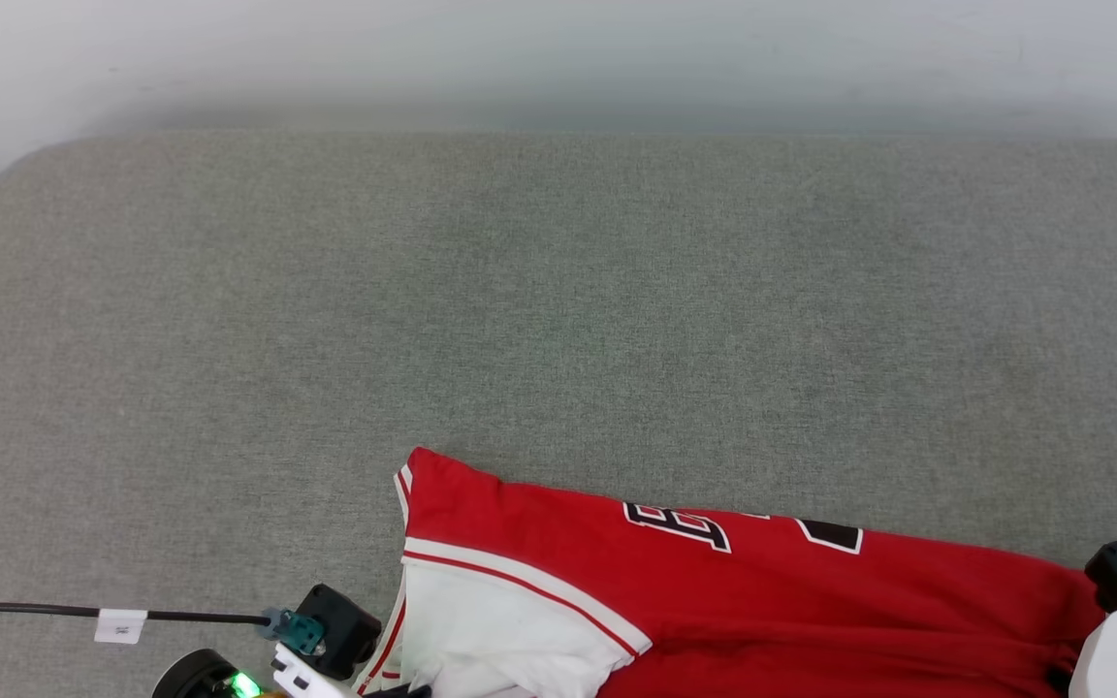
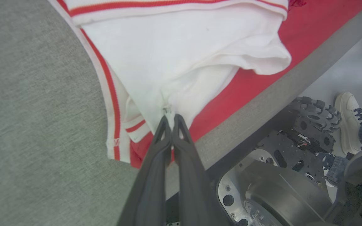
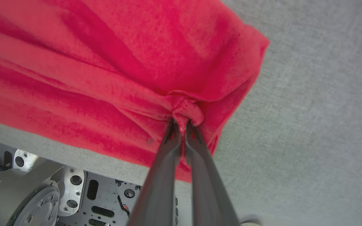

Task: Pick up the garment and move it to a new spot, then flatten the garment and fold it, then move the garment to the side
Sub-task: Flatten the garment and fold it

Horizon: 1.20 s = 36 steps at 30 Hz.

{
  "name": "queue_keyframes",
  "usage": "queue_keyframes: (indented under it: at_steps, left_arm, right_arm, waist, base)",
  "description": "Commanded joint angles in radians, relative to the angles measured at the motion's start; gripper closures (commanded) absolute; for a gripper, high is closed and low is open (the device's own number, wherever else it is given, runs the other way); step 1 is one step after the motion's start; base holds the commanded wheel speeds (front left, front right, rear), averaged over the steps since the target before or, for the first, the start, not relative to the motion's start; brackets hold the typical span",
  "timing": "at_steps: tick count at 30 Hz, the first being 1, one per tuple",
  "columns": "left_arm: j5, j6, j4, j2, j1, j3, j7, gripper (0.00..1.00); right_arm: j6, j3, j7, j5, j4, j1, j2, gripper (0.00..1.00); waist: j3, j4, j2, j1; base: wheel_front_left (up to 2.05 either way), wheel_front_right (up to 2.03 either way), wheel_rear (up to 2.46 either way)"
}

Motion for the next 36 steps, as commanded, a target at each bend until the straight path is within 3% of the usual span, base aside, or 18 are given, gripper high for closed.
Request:
queue_keyframes:
  at_steps: [1, 5, 6, 7, 8, 9, 18, 24, 29, 36]
  left_arm:
    - [0.017, -0.011, 0.033, -0.011, -0.018, -0.010, -0.007, 1.00]
    - [0.036, -0.028, 0.087, -0.032, -0.040, -0.027, -0.013, 1.00]
    - [0.038, -0.030, 0.100, -0.036, -0.044, -0.030, -0.014, 1.00]
    - [0.042, -0.035, 0.110, -0.042, -0.048, -0.033, -0.016, 0.74]
    - [0.042, -0.035, 0.110, -0.042, -0.048, -0.033, -0.016, 0.74]
    - [0.053, -0.033, 0.131, -0.046, -0.052, -0.038, -0.018, 0.00]
    - [0.055, -0.017, 0.150, -0.058, -0.040, -0.019, -0.080, 0.00]
    - [0.032, 0.035, 0.108, -0.067, -0.024, 0.046, -0.165, 0.00]
    - [0.049, 0.092, 0.071, -0.090, -0.018, 0.136, -0.329, 0.00]
    - [0.119, 0.167, 0.079, -0.158, 0.012, 0.251, -0.628, 0.00]
  right_arm:
    - [-0.001, 0.018, -0.011, -0.006, 0.018, -0.016, -0.014, 1.00]
    - [-0.001, 0.044, -0.031, 0.000, 0.053, -0.033, -0.018, 1.00]
    - [-0.001, 0.049, -0.036, 0.003, 0.061, -0.035, -0.017, 0.87]
    - [-0.001, 0.050, -0.038, 0.006, 0.072, -0.037, -0.015, 0.15]
    - [-0.001, 0.050, -0.038, 0.006, 0.072, -0.037, -0.015, 0.15]
    - [-0.001, 0.052, -0.029, 0.007, 0.091, -0.038, -0.009, 0.00]
    - [-0.001, 0.006, -0.070, 0.043, 0.055, -0.070, 0.004, 0.00]
    - [-0.001, -0.089, -0.042, 0.084, -0.019, -0.079, 0.059, 0.00]
    - [-0.001, -0.186, 0.001, 0.057, -0.099, -0.048, 0.118, 0.00]
    - [-0.001, -0.342, 0.043, -0.008, -0.144, 0.018, 0.275, 0.00]
  waist:
    - [0.009, -0.001, -0.0001, 0.0000]
    - [0.018, -0.001, -0.0001, 0.0000]
    - [0.018, -0.002, -0.0001, 0.0000]
    - [0.018, -0.002, -0.0001, 0.0000]
    - [0.018, -0.002, -0.0001, 0.0000]
    - [0.015, -0.004, -0.0001, 0.0000]
    - [-0.034, -0.008, -0.0001, 0.0000]
    - [-0.082, -0.003, -0.0001, 0.0000]
    - [-0.097, 0.008, -0.0001, 0.0000]
    - [-0.094, 0.020, -0.0001, 0.0000]
  base:
    - [0.00, 0.00, 0.00]
    - [0.00, 0.00, 0.00]
    - [0.00, 0.00, 0.00]
    - [0.00, 0.00, 0.00]
    - [0.00, 0.00, 0.00]
    - [0.00, 0.00, 0.00]
    - [0.00, 0.00, 0.00]
    - [0.00, 0.00, 0.00]
    - [0.00, 0.00, 0.00]
    - [0.00, 0.00, 0.00]
